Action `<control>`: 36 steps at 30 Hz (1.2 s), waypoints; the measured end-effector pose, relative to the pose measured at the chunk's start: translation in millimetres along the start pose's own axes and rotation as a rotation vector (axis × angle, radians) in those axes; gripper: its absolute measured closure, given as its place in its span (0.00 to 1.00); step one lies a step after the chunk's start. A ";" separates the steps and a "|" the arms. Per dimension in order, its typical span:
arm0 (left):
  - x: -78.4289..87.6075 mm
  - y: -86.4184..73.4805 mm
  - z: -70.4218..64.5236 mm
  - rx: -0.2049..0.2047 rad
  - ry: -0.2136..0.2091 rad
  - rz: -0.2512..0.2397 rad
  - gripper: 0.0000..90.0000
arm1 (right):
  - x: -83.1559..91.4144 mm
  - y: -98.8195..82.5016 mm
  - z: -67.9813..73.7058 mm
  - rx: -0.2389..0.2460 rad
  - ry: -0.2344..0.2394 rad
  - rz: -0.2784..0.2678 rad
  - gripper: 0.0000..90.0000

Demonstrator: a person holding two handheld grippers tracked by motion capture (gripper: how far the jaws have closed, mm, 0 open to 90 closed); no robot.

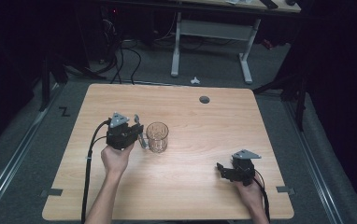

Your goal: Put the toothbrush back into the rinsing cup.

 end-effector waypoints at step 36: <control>6.8 -9.3 0.2 -0.019 0.005 0.022 0.65 | 0.0 0.0 0.0 0.000 0.000 0.000 0.25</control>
Point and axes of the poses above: each handheld gripper's, and its own axes: x roughly backward along the jaws, y roughly out of its top, z roughly to its left, the point moved 8 cm from there along -x, roughly forward along the jaws
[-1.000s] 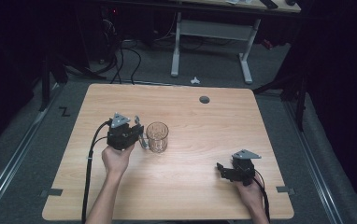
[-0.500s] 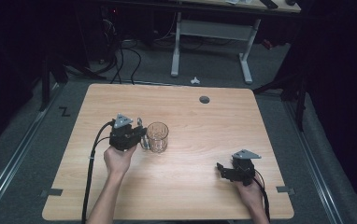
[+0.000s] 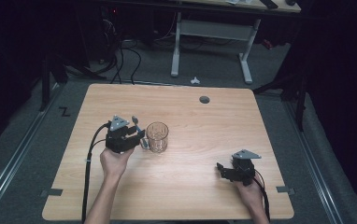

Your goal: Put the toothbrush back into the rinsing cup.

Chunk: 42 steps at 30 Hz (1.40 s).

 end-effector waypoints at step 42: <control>48.2 -11.7 16.9 0.032 0.051 -0.050 0.55 | -0.1 0.0 0.0 0.000 -0.001 0.000 0.25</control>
Point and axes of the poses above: each handheld gripper's, and its own axes: x roughly backward along the jaws, y roughly out of its top, z roughly to its left, the point moved 8 cm from there along -x, roughly forward along the jaws
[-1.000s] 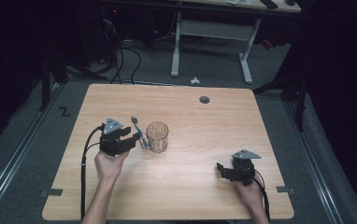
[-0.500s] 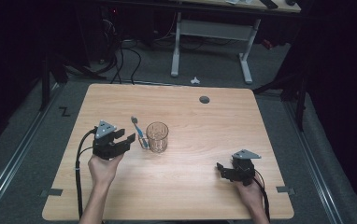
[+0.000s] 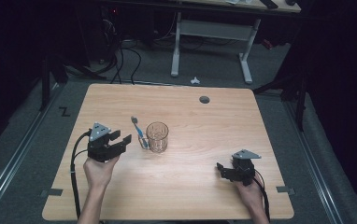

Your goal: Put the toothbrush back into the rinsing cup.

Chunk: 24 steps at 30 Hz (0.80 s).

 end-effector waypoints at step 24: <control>16.4 -12.9 10.1 0.029 0.025 -0.006 0.54 | 0.0 0.0 0.0 0.000 0.000 0.000 0.25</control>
Point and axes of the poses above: each handheld gripper's, and its own axes: x roughly backward along the jaws, y roughly out of its top, z roughly to its left, the point moved 8 cm from there along -x, roughly forward along the jaws
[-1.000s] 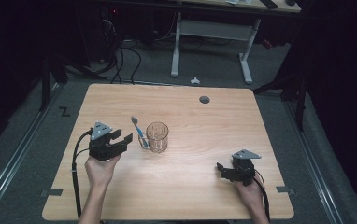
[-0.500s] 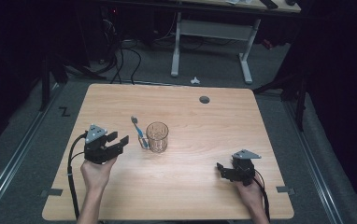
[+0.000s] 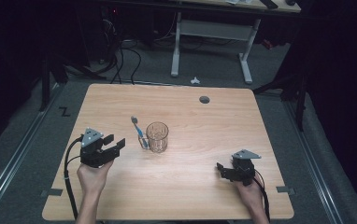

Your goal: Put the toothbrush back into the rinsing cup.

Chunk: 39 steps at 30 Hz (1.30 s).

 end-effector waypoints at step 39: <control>13.8 -34.9 18.1 0.058 0.040 0.022 0.53 | 0.0 -0.1 0.0 0.001 0.000 0.000 0.25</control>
Point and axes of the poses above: each handheld gripper's, and its own axes: x roughly backward along the jaws, y roughly out of its top, z roughly to its left, the point moved 8 cm from there along -x, roughly forward along the jaws
